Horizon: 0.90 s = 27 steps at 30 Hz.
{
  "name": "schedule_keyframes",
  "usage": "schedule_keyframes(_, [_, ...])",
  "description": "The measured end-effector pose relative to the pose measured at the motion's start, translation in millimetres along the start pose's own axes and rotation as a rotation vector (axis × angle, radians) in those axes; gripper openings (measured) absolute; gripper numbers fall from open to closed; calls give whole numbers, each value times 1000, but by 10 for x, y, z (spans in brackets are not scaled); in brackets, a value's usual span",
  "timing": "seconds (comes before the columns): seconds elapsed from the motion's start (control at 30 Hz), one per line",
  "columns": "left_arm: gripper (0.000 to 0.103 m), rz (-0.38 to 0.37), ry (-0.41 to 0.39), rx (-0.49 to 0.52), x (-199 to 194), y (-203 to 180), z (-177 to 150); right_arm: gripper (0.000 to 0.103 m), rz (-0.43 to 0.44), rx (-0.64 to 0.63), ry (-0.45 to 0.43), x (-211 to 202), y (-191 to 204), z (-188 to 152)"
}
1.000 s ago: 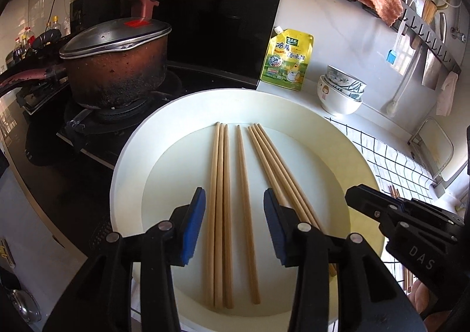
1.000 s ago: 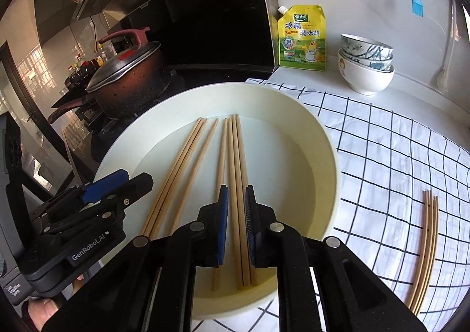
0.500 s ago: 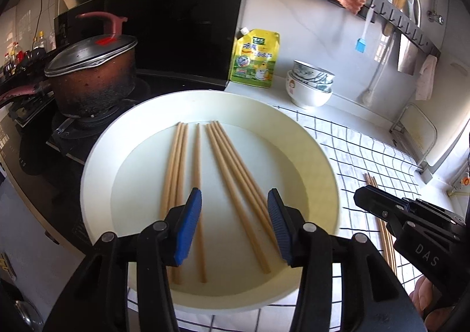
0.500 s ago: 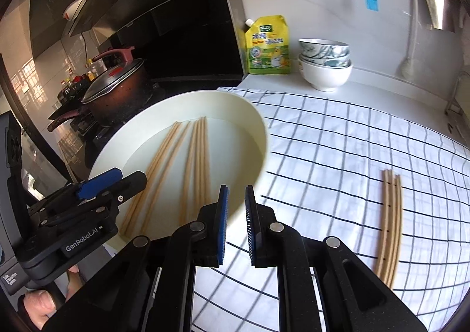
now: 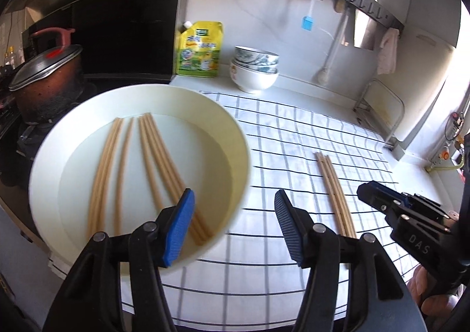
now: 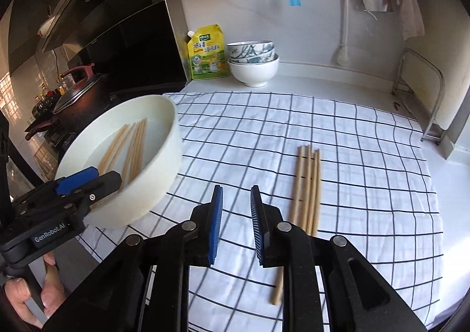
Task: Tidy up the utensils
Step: 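Move both open tools back over the remaining chopsticks on the cloth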
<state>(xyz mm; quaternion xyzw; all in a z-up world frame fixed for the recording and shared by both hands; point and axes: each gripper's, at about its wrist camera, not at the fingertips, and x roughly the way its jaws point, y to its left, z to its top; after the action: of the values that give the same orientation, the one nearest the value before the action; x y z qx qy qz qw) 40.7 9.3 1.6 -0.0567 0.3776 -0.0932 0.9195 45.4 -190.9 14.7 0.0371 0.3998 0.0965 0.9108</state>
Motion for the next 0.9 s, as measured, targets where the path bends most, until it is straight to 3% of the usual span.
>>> schedule_keyframes(0.33, [72,-51,21,59,154,-565,-122,29,-91,55,44,-17,-639,-278])
schedule_keyframes(0.47, [83,-40,46,79,279,-711,-179,42,-98,61,59,27,-780,-350])
schedule_keyframes(0.53, [88,-32,56,82,330,-750,-199,43,-94,66,67,68,-827,-372])
schedule_keyframes(0.9, [93,-22,100,73,651,-850,-232,53,-86,87,120,402,-982,-360])
